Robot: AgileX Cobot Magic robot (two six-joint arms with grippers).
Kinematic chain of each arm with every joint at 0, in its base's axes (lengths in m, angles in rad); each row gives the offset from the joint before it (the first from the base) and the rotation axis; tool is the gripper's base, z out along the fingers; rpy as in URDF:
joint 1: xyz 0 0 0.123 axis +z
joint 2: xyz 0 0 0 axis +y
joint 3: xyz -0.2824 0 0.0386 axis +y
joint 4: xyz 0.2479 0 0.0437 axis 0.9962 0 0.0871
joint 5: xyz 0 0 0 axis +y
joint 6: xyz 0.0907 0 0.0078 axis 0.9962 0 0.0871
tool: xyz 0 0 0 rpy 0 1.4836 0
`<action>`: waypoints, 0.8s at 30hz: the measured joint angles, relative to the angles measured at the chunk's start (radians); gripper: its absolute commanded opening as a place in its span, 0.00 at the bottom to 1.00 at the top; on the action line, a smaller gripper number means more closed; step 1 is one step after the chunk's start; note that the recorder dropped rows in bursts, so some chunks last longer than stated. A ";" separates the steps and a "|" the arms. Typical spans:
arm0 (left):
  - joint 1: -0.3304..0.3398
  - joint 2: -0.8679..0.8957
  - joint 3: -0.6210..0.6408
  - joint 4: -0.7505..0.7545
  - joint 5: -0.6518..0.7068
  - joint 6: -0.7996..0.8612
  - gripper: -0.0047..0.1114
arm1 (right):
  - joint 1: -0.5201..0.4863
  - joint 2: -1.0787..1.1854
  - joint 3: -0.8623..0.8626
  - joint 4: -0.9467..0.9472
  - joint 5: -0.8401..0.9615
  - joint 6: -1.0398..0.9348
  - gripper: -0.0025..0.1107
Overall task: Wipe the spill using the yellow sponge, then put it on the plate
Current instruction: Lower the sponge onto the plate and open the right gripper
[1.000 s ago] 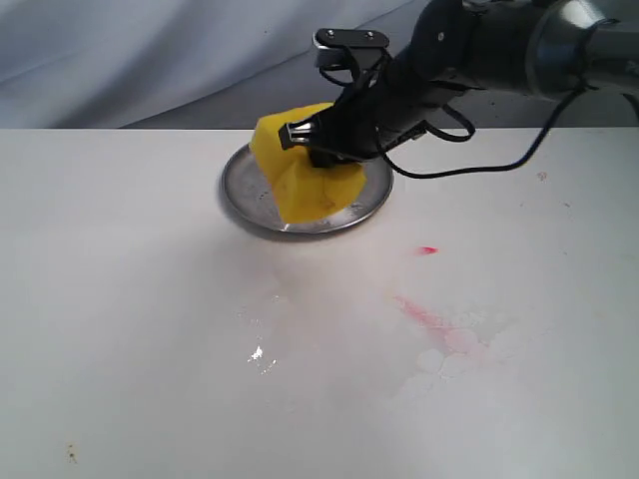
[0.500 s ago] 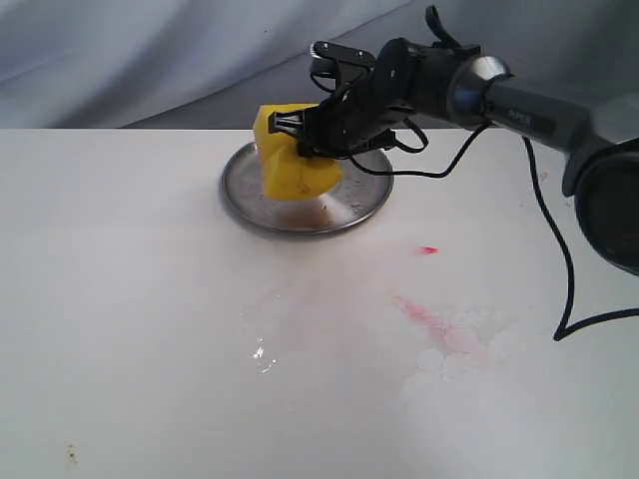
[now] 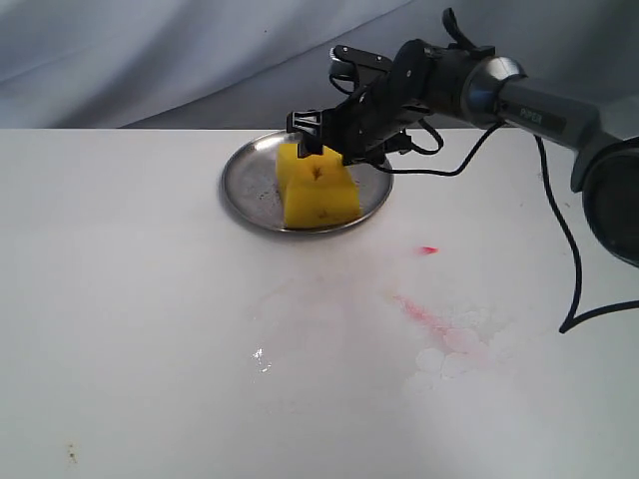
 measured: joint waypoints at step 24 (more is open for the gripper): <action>0.000 0.000 0.000 0.000 0.000 0.000 0.04 | 0.082 -0.466 0.524 -0.153 -0.008 -0.047 0.02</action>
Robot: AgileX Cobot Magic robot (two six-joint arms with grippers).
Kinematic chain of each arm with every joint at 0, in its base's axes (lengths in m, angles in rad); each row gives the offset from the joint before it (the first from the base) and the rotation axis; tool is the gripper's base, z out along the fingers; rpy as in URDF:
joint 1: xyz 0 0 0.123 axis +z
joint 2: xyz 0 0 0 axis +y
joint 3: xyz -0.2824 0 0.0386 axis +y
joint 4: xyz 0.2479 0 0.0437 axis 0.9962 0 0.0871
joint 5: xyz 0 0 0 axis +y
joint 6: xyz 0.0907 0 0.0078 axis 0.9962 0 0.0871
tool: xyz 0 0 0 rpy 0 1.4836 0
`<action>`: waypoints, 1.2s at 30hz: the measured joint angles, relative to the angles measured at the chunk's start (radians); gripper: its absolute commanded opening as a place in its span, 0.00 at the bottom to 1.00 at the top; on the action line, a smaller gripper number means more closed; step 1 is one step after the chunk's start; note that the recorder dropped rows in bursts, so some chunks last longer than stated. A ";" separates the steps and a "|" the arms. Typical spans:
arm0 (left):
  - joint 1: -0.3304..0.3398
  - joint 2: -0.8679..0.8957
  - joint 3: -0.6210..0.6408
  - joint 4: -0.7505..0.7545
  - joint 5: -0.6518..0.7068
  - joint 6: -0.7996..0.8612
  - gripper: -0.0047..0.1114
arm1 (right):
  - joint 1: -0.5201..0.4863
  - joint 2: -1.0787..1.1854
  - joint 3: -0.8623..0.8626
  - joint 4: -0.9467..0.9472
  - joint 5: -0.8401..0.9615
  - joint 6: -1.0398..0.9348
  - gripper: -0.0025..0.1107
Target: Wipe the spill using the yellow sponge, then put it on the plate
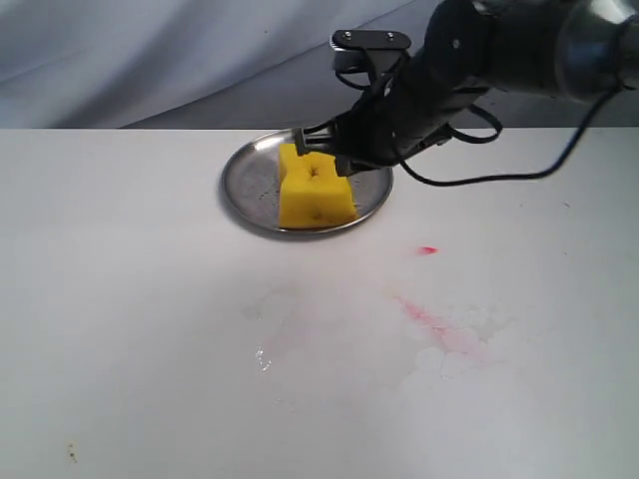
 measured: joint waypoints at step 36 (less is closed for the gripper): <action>0.000 0.000 0.000 0.000 0.000 0.000 0.04 | -0.112 -1.383 1.493 0.070 -0.783 -0.005 0.02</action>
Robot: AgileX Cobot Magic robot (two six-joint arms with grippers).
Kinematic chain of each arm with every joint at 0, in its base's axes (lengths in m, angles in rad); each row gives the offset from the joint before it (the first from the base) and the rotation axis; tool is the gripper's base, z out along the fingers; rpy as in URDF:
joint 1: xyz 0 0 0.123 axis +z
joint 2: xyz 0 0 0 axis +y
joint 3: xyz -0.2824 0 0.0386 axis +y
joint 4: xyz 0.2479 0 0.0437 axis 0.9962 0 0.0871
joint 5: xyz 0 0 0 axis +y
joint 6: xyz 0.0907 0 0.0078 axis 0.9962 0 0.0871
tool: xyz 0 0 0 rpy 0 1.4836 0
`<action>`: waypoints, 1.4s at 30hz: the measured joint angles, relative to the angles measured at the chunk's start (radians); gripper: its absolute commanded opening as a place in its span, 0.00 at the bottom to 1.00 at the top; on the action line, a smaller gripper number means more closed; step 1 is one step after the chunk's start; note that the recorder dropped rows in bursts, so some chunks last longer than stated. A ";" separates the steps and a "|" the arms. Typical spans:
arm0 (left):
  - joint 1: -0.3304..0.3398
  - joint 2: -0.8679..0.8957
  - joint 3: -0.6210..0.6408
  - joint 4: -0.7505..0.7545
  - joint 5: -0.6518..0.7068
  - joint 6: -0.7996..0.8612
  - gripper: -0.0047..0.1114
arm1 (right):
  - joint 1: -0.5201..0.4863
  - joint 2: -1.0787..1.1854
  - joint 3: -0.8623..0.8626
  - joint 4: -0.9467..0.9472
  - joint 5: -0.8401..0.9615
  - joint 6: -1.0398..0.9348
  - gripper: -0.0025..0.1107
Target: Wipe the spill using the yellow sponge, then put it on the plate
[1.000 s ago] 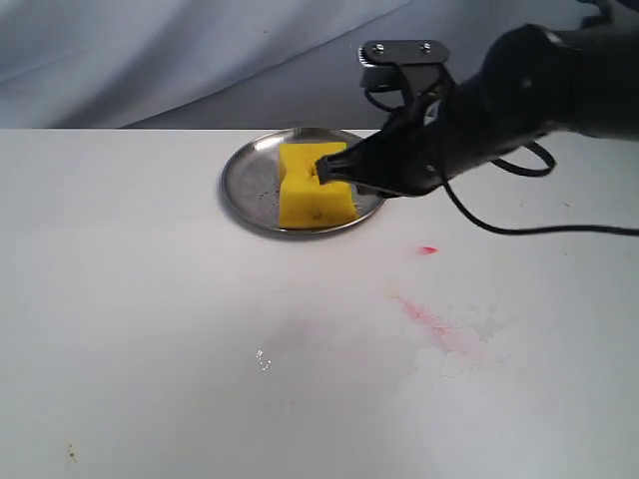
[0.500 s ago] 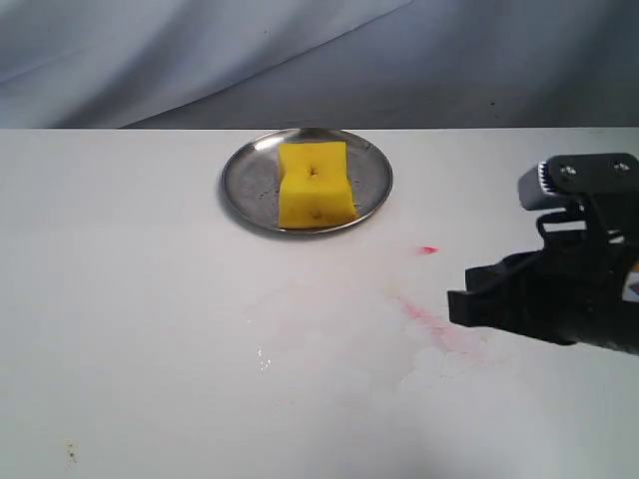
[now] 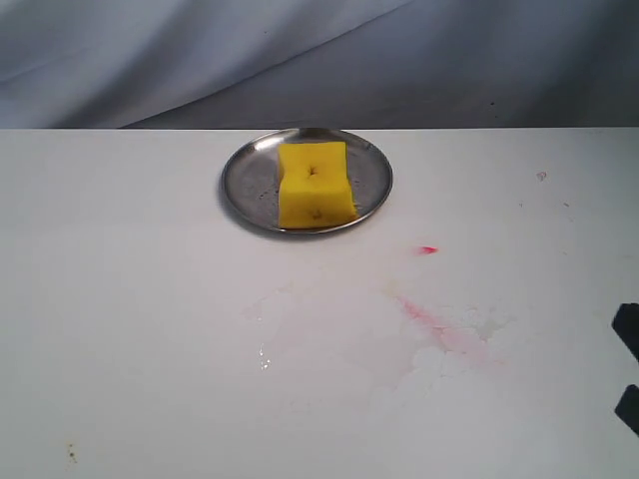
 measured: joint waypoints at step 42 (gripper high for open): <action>0.000 0.000 0.000 0.000 0.000 0.000 0.04 | -0.332 -0.567 0.024 -0.249 0.145 0.005 0.02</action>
